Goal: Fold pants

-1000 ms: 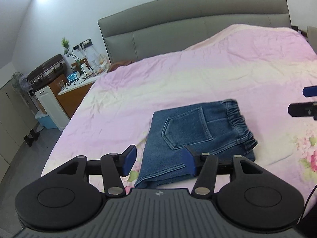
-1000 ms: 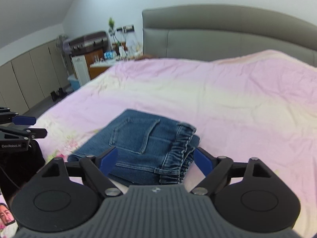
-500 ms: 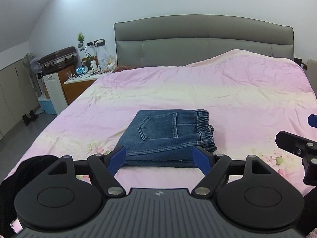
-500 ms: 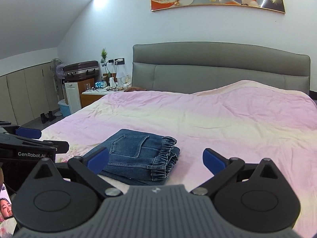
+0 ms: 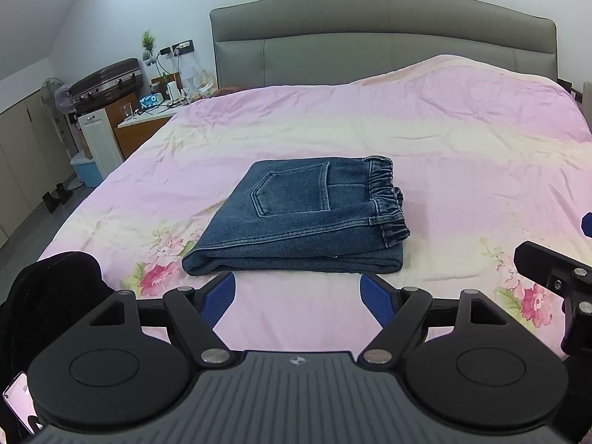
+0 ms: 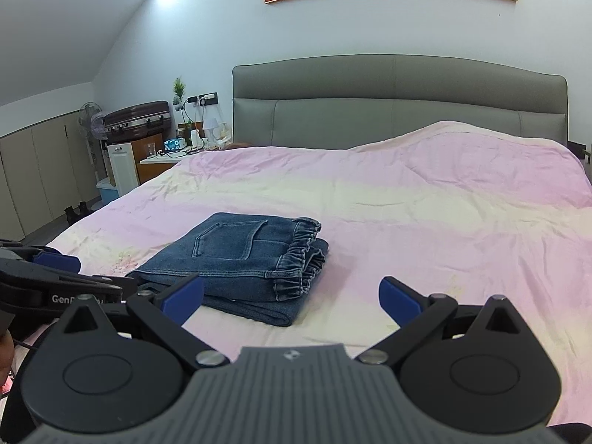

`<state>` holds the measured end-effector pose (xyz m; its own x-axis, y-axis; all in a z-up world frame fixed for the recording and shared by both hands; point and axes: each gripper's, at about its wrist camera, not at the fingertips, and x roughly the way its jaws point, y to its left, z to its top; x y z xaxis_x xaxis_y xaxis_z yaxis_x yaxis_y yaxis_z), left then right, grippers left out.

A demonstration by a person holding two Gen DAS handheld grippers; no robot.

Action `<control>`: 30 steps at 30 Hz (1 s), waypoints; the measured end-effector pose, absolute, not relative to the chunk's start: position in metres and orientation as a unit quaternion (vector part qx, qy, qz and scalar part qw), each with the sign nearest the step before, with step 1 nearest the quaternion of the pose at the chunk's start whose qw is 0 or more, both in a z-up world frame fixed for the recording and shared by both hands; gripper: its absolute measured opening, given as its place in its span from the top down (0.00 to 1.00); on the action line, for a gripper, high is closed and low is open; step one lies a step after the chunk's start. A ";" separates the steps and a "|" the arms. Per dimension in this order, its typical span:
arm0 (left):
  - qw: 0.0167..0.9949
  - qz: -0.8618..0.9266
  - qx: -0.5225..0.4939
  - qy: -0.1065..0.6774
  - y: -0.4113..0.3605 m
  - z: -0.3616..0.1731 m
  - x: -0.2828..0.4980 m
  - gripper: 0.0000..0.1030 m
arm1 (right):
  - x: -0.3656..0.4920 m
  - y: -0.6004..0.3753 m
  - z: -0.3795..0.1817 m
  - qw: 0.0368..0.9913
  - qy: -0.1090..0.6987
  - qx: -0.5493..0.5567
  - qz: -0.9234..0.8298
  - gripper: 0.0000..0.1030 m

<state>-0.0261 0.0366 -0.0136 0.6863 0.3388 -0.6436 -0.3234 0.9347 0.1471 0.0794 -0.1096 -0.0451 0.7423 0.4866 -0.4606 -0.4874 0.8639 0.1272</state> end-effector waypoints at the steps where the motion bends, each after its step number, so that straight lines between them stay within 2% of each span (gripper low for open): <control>1: 0.917 0.181 0.010 0.355 0.037 -0.014 -0.026 0.13 | 0.080 -0.108 -0.046 0.933 0.248 -0.002 0.261 0.06; 30: 0.916 0.181 0.012 0.358 0.039 -0.011 -0.022 0.13 | 0.085 -0.106 -0.044 0.930 0.252 0.003 0.268 0.06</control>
